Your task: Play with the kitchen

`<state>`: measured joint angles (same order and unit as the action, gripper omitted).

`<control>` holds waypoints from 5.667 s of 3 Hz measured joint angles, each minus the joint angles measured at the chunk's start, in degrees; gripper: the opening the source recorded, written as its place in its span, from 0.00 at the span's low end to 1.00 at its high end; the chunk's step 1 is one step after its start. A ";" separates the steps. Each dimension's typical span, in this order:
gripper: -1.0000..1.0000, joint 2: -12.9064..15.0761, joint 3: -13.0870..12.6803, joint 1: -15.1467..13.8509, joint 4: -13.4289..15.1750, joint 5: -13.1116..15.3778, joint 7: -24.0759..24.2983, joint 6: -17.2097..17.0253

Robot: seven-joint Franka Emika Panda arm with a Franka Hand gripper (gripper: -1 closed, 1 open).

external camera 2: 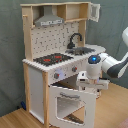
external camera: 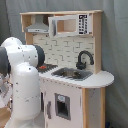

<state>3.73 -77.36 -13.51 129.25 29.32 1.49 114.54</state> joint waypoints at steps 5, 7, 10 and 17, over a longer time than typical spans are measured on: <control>1.00 -2.49 -7.76 0.03 -8.64 13.08 0.22 -28.60; 1.00 -2.69 -11.97 0.02 -9.06 23.31 -0.30 -35.52; 1.00 -2.71 -14.53 0.02 -7.47 41.65 -2.64 -36.04; 1.00 -2.45 -8.03 -2.26 9.96 76.54 -2.74 -24.49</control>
<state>1.28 -85.40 -15.78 139.21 105.86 -1.24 90.05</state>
